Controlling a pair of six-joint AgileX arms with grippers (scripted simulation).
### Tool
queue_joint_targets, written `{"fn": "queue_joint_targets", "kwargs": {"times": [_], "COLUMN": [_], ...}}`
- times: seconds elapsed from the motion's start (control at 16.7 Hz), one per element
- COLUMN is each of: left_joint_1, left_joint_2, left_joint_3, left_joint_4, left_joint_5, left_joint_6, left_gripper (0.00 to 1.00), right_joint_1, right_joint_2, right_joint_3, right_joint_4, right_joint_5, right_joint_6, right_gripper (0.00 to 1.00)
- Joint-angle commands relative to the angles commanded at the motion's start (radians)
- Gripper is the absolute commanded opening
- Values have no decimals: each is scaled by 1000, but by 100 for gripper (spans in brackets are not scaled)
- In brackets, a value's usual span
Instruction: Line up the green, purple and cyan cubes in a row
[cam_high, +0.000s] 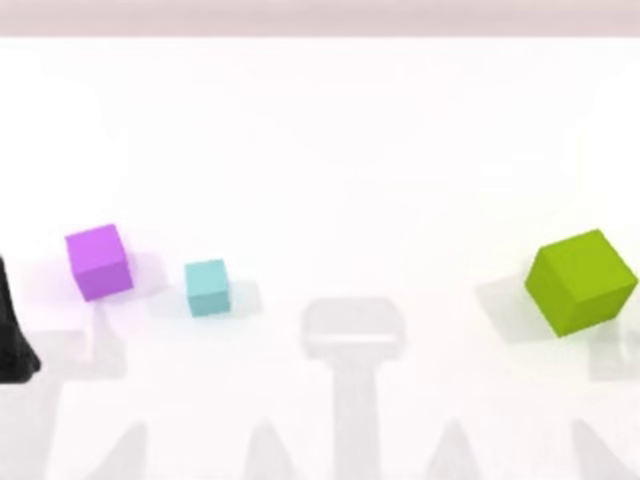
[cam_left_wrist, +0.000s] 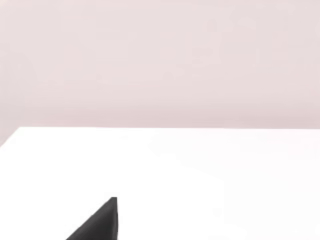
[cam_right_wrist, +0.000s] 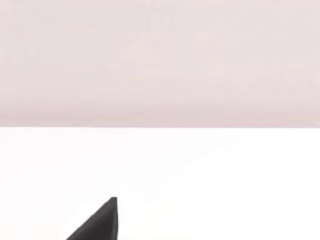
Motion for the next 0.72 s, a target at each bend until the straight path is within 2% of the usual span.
{"fn": "queue_joint_targets", "kwargs": {"times": [0.36, 0.72], "left_joint_1": [-27, -132], "left_joint_2": [104, 571], "left_joint_3": [102, 489], "left_joint_4": [-69, -345], "left_joint_5": [-1, 1], "left_joint_6": [-40, -186], "left_gripper": [100, 100], "right_joint_1": [0, 0], "right_joint_2": [0, 0], "right_joint_3": [0, 0], "right_joint_4": [0, 0], "right_joint_5": [0, 0], "right_joint_6": [0, 0], "right_gripper": [100, 100]}}
